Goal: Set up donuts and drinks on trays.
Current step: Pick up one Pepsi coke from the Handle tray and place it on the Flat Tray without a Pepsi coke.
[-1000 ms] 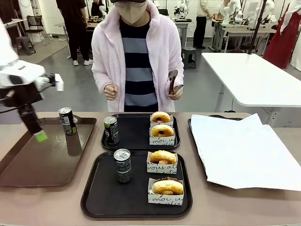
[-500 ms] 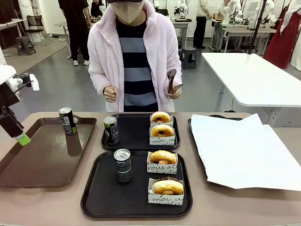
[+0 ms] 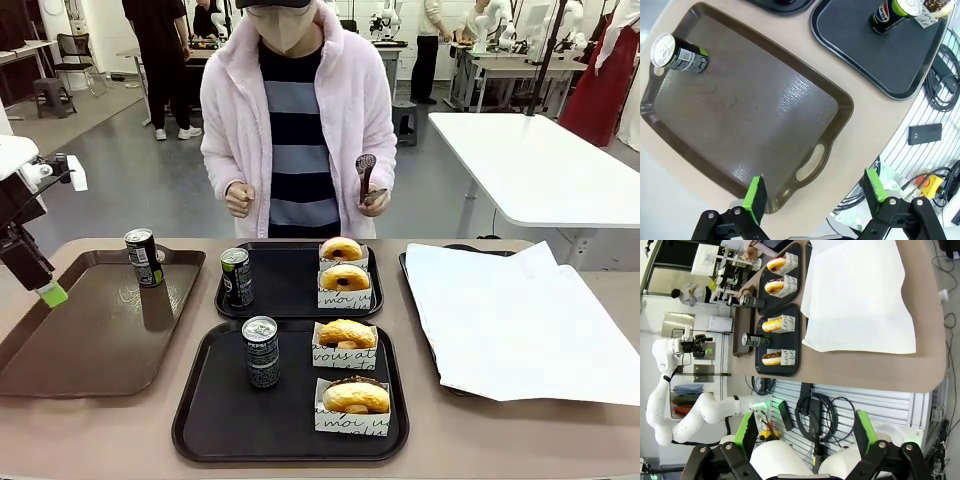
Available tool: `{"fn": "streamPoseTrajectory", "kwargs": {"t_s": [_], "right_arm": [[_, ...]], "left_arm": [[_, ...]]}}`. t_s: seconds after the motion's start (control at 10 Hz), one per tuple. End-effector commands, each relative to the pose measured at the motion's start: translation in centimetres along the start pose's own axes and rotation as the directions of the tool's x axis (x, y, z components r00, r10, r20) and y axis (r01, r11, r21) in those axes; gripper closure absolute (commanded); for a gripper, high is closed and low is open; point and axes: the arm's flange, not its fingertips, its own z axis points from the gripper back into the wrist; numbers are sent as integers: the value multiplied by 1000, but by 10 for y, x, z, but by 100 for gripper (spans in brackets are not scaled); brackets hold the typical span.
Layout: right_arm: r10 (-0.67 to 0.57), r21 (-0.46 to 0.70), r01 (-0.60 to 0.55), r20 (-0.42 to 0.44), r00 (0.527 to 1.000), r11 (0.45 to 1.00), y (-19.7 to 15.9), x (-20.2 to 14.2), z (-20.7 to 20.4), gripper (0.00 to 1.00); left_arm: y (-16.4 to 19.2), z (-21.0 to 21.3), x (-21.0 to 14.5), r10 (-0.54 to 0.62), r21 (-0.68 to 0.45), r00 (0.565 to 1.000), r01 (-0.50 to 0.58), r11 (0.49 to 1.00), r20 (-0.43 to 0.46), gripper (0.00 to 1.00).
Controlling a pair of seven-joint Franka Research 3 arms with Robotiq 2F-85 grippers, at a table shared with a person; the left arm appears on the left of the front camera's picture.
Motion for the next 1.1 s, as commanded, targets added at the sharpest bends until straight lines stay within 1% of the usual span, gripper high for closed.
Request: {"fn": "streamPoseTrajectory", "kwargs": {"t_s": [0.0,0.1,0.2,0.3,0.4,0.5,0.6,0.7,0.8,0.9,1.0], "right_arm": [[3,5,-3,1,1000,1000,-2,-2,1,0],[3,5,-3,1,1000,1000,-2,-2,1,0],[3,5,-3,1,1000,1000,-2,-2,1,0],[3,5,-3,1,1000,1000,-2,-2,1,0],[3,5,-3,1,1000,1000,-2,-2,1,0],[3,5,-3,1,1000,1000,-2,-2,1,0],[3,5,-3,1,1000,1000,-2,-2,1,0],[3,5,-3,1,1000,1000,-2,-2,1,0],[3,5,-3,1,1000,1000,-2,-2,1,0],[3,5,-3,1,1000,1000,-2,-2,1,0],[3,5,-3,1,1000,1000,-2,-2,1,0]], "left_arm": [[33,21,-17,142,-18,978,-141,990,155,0],[71,38,-45,292,-125,908,-266,956,301,0],[87,43,-78,398,-191,829,-350,917,393,0],[102,46,-108,472,-267,753,-390,881,459,0],[127,53,-128,535,-358,696,-402,843,479,0],[136,52,-158,585,-440,666,-400,804,463,0],[138,45,-190,630,-490,608,-408,770,484,0],[159,48,-208,664,-547,583,-400,736,468,0],[175,44,-224,689,-583,594,-408,703,415,0],[175,31,-253,718,-611,585,-425,667,377,0],[186,29,-264,730,-651,581,-404,642,360,0]]}}
